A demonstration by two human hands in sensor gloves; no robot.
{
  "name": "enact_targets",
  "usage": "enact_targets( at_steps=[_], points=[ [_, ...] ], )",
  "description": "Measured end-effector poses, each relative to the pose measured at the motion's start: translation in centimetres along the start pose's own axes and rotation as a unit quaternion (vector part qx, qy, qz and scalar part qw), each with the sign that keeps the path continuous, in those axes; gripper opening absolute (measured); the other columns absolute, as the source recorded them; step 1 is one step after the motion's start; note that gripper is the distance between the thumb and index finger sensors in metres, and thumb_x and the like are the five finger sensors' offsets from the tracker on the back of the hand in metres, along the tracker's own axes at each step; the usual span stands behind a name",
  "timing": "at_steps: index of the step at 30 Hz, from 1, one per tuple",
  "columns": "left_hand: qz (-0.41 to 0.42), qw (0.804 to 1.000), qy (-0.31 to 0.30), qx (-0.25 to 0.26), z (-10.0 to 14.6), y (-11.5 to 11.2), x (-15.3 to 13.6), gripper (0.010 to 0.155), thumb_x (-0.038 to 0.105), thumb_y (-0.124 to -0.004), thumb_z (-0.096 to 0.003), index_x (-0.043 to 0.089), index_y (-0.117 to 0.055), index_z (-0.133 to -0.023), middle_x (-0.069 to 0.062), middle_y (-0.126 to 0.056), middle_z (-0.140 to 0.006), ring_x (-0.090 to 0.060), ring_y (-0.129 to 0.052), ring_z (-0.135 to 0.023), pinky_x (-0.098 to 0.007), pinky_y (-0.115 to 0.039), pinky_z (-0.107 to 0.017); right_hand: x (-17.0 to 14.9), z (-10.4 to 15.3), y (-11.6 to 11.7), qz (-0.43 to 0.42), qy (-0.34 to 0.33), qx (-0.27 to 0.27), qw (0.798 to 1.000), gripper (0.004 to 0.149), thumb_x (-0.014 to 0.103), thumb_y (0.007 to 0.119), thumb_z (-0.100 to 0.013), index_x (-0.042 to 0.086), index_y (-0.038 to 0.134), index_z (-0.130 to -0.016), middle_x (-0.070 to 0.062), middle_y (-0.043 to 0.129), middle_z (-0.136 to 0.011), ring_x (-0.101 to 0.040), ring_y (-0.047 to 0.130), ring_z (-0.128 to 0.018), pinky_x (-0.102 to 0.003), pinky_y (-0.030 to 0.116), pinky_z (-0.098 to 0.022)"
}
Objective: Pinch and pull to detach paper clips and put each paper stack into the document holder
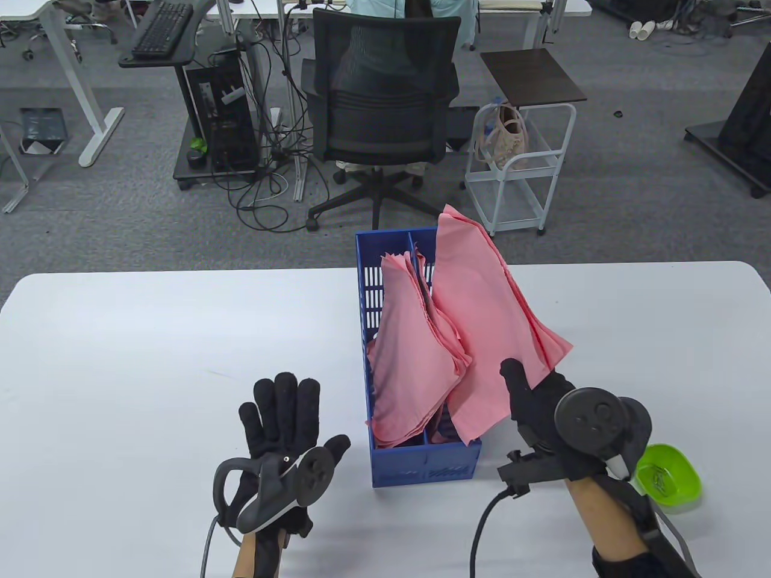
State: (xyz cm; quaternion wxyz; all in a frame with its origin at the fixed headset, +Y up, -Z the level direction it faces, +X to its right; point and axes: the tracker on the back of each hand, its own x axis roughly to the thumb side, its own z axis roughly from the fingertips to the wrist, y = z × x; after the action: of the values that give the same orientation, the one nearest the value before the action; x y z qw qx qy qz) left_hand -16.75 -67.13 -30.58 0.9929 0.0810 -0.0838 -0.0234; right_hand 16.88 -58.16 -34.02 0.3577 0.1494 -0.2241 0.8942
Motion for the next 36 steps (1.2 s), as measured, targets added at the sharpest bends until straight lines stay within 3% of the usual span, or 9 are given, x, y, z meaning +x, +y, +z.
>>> enact_targets(
  at_steps=[6,9,15,17,25,29,36],
  points=[
    [0.001,1.000,0.002,0.002,0.1,0.0,-0.1,0.089,0.062,-0.031,-0.0539,0.007,0.000,-0.116,-0.027,-0.001,-0.118,-0.057,0.000,-0.104,-0.069,-0.011,-0.072,-2.4,-1.1,4.6,-0.036,0.055,0.032,0.997,0.056,0.026,0.052,-0.064,0.007,0.034,-0.114,-0.026,0.062,-0.108,-0.031,0.093,-0.076,-0.037,0.081,-0.056],
    [0.000,1.000,0.002,0.005,0.1,0.0,-0.2,0.089,0.061,-0.031,-0.0539,0.007,0.001,-0.116,-0.027,-0.001,-0.118,-0.056,0.000,-0.104,-0.069,-0.011,-0.072,-3.7,-1.4,6.4,-0.041,0.072,0.057,0.995,0.057,0.027,0.050,-0.064,0.007,0.032,-0.114,-0.027,0.059,-0.109,-0.037,0.087,-0.083,-0.043,0.077,-0.062],
    [-0.005,1.000,-0.001,0.004,0.1,-0.1,-0.2,0.089,0.062,-0.031,-0.0535,0.008,0.002,-0.116,-0.026,0.003,-0.119,-0.056,0.000,-0.104,-0.069,-0.011,-0.072,-6.0,-1.9,9.9,0.017,0.118,0.175,0.977,0.064,0.030,0.042,-0.066,0.005,0.009,-0.115,-0.038,0.027,-0.116,-0.057,0.055,-0.100,-0.058,0.057,-0.074],
    [-0.009,1.000,-0.001,0.005,0.2,0.0,-0.2,0.089,0.062,-0.030,-0.0534,0.008,0.002,-0.116,-0.026,0.003,-0.119,-0.056,0.000,-0.104,-0.069,-0.011,-0.072,-6.2,-1.7,10.2,0.016,0.118,0.175,0.977,0.065,0.031,0.042,-0.066,0.005,0.008,-0.114,-0.039,0.026,-0.116,-0.057,0.055,-0.100,-0.058,0.056,-0.074],
    [-0.019,1.000,-0.004,0.000,0.3,-0.1,-0.1,0.089,0.062,-0.030,-0.0533,0.008,0.002,-0.116,-0.026,0.003,-0.119,-0.056,0.000,-0.105,-0.070,-0.011,-0.073,-6.2,-1.4,9.2,0.028,0.113,0.178,0.977,0.070,0.037,0.048,-0.065,0.003,0.012,-0.114,-0.039,0.030,-0.115,-0.057,0.058,-0.099,-0.058,0.058,-0.072],
    [-0.026,1.000,-0.009,-0.011,0.2,-0.3,0.1,0.089,0.062,-0.030,-0.0531,0.009,0.001,-0.117,-0.026,-0.001,-0.119,-0.056,-0.001,-0.106,-0.070,-0.012,-0.073,-6.2,-0.9,8.0,0.046,0.083,0.226,0.969,0.080,0.045,0.053,-0.063,0.000,0.010,-0.114,-0.040,0.028,-0.116,-0.058,0.055,-0.100,-0.060,0.057,-0.072],
    [-0.042,0.999,-0.018,-0.022,0.2,-0.6,0.6,0.089,0.062,-0.030,-0.0527,0.009,0.001,-0.117,-0.025,-0.001,-0.120,-0.055,-0.001,-0.106,-0.072,-0.014,-0.073,-6.7,0.9,5.0,0.190,0.028,0.266,0.945,0.086,0.050,0.056,-0.060,0.003,0.009,-0.114,-0.037,0.024,-0.118,-0.059,0.048,-0.104,-0.064,0.051,-0.075]
  ],
)
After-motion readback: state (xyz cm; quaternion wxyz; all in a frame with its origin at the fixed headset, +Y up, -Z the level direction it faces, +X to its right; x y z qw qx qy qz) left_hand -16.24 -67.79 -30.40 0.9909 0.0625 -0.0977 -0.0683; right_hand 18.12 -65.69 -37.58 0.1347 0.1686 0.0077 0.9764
